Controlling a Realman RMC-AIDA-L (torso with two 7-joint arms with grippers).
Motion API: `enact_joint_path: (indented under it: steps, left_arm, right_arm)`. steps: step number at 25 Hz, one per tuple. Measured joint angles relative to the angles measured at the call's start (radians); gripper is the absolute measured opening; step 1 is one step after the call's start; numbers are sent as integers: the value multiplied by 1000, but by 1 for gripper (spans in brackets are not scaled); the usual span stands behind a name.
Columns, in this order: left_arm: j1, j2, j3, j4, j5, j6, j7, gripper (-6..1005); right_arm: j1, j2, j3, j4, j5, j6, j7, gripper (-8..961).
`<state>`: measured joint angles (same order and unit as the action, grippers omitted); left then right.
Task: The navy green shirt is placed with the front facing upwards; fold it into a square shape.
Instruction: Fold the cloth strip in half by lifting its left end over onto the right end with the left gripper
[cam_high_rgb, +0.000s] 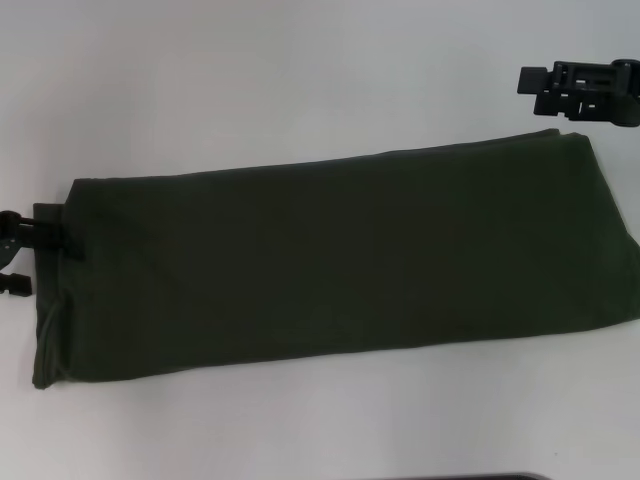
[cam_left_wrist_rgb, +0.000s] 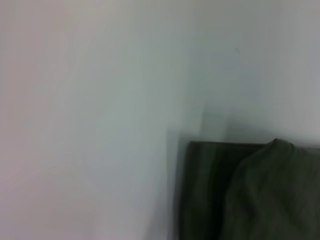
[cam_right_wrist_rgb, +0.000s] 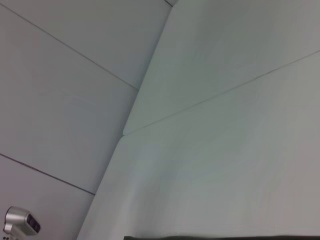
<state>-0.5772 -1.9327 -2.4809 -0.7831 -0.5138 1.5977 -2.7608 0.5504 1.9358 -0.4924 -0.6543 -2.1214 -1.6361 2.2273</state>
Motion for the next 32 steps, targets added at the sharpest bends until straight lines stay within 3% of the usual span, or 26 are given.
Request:
enact_joint_path:
  steps: [17, 32]
  left_arm:
    - [-5, -6, 0, 16, 2, -3, -2, 948]
    - [-50, -21, 22, 53, 3, -10, 1, 948]
  right_arm:
    - [-13, 0, 10, 1, 2, -4, 3, 852]
    - [-19, -1, 24, -4, 2, -6, 3, 854]
